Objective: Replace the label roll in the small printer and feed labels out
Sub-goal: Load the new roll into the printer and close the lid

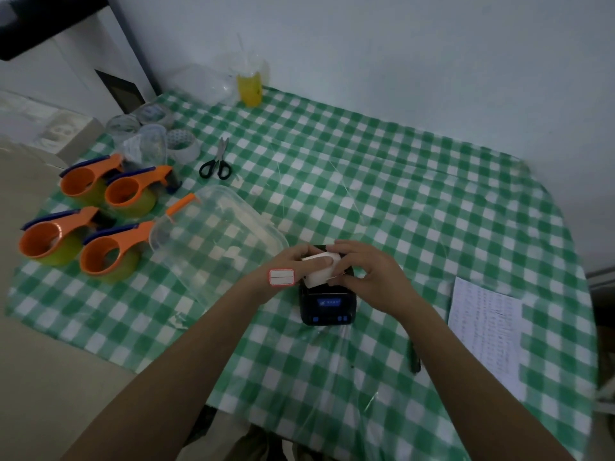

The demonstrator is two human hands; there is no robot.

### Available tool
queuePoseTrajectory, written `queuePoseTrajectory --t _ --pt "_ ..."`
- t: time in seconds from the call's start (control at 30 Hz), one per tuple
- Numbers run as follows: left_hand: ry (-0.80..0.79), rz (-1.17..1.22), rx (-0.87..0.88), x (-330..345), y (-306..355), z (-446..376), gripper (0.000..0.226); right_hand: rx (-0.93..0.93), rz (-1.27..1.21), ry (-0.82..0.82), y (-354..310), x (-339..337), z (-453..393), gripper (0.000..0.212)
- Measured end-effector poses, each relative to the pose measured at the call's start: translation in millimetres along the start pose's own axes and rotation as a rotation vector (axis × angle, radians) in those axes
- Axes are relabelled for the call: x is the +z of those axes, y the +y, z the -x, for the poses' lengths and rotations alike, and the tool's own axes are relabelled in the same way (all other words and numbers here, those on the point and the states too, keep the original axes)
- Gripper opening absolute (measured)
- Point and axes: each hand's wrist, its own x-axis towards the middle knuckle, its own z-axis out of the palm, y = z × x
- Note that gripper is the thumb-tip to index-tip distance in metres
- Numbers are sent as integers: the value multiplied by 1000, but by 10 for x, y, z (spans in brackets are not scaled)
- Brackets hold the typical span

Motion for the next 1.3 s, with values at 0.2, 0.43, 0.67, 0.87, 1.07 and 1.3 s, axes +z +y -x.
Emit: queuePoseTrajectory --t 0.2,0.43,0.67,0.87,1.07,1.3 --pt "78 -177 -65 113 -129 -117 42 88 -21 -4 173 178 79 6" --pt "176 -540 26 337 -352 -272 40 129 132 84 538 479 164 5" --pt "200 -853 208 233 -541 -343 55 69 405 -15 746 688 24 12" --pt "306 -1216 455 128 -414 -453 59 59 436 -27 857 721 -47 10" --pt "320 -1398 346 139 -305 -489 49 -37 552 -26 905 717 28 15" --pt "279 -1367 392 164 -416 -380 44 -113 691 194 830 772 167 19"
